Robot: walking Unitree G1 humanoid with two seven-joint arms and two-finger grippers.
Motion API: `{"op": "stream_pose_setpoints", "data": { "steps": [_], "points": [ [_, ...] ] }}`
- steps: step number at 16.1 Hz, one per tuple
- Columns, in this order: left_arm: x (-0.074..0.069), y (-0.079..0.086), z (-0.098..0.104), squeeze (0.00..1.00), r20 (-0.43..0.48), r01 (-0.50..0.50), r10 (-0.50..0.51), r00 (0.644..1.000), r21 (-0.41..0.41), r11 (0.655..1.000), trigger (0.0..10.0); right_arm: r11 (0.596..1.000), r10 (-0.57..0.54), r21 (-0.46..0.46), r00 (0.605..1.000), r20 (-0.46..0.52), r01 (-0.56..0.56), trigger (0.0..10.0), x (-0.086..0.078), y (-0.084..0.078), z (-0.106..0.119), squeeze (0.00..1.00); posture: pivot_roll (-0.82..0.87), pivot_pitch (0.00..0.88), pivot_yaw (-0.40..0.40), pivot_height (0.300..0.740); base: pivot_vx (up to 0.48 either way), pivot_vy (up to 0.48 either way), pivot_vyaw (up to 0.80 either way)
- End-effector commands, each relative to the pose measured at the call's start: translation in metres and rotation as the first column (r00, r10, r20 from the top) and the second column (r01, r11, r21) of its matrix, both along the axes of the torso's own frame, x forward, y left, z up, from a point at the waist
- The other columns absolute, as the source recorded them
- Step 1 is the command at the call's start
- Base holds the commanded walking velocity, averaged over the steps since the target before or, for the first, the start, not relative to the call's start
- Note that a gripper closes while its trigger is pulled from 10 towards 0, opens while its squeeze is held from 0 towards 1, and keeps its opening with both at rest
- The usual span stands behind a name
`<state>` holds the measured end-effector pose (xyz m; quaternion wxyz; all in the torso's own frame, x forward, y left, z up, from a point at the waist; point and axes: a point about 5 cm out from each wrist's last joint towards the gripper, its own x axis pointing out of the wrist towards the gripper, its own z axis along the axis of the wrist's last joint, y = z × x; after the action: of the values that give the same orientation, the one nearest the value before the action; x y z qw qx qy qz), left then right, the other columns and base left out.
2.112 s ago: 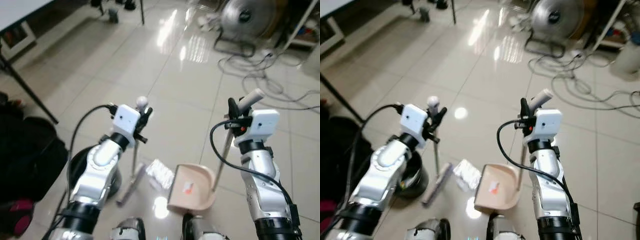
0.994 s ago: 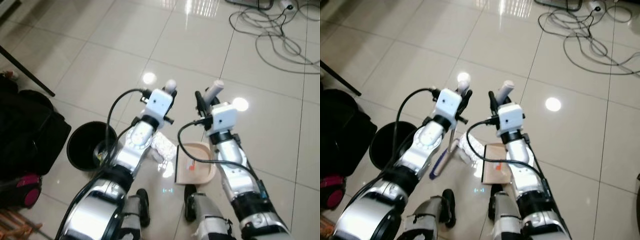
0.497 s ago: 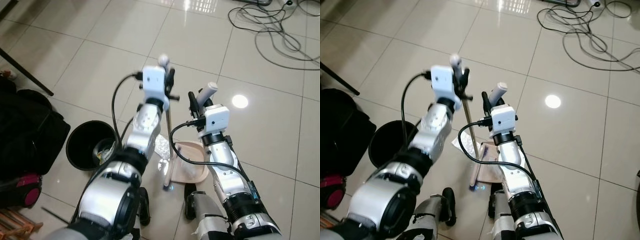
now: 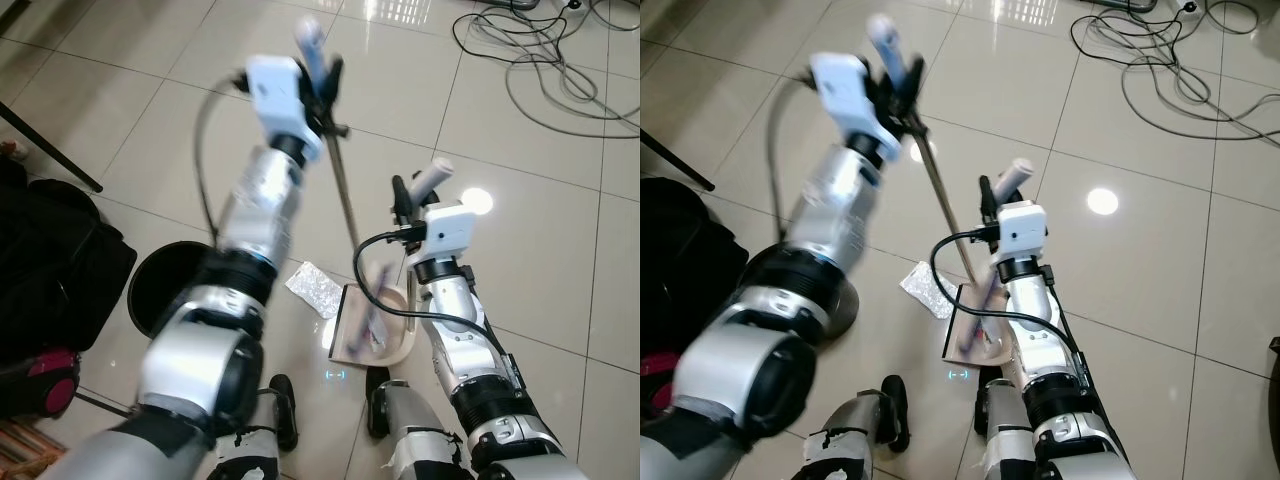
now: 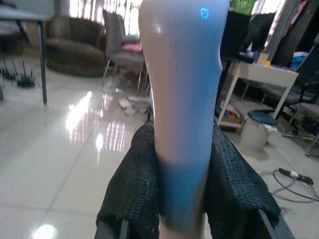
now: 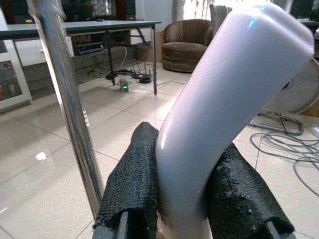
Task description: Sweep floor
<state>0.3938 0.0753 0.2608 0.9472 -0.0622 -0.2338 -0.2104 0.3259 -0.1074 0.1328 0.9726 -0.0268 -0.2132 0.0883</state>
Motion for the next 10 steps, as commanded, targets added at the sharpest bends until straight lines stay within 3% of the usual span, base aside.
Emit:
{"op": "stream_pose_setpoints", "data": {
  "steps": [1,2,5,7,10],
  "points": [
    [-0.003,0.001,0.005,0.00,0.048,0.030,-0.034,0.998,0.073,0.997,10.0,1.000,0.011,0.017,0.995,-0.101,-0.009,10.0,-0.004,0.000,-0.020,0.00,0.09,0.297,0.034,0.740,0.000,0.000,0.00],
    [-0.006,0.012,0.004,0.00,0.059,0.049,-0.056,0.997,0.125,0.991,10.0,0.999,-0.001,0.032,0.995,-0.100,0.004,10.0,-0.003,-0.004,-0.020,0.00,0.09,0.267,0.029,0.740,0.000,0.000,0.00],
    [-0.016,0.037,0.001,0.00,0.054,0.062,-0.071,0.996,0.159,0.985,10.0,0.998,-0.025,0.054,0.997,-0.079,0.030,10.0,-0.004,-0.016,-0.015,0.00,0.08,0.227,0.015,0.740,0.000,0.000,0.00],
    [-0.034,0.056,-0.022,0.00,-0.025,0.037,-0.034,0.999,0.122,0.992,10.0,0.995,-0.051,0.083,0.997,-0.055,0.056,10.0,-0.006,-0.028,-0.006,0.00,0.07,0.166,-0.005,0.740,0.000,0.000,0.00],
    [-0.065,0.069,-0.058,0.00,-0.112,0.002,0.015,0.994,0.150,0.989,10.0,0.987,-0.083,0.138,0.996,-0.022,0.085,10.0,-0.011,-0.038,0.012,0.00,0.04,0.119,-0.025,0.740,0.000,0.000,0.00]
  ]
}}
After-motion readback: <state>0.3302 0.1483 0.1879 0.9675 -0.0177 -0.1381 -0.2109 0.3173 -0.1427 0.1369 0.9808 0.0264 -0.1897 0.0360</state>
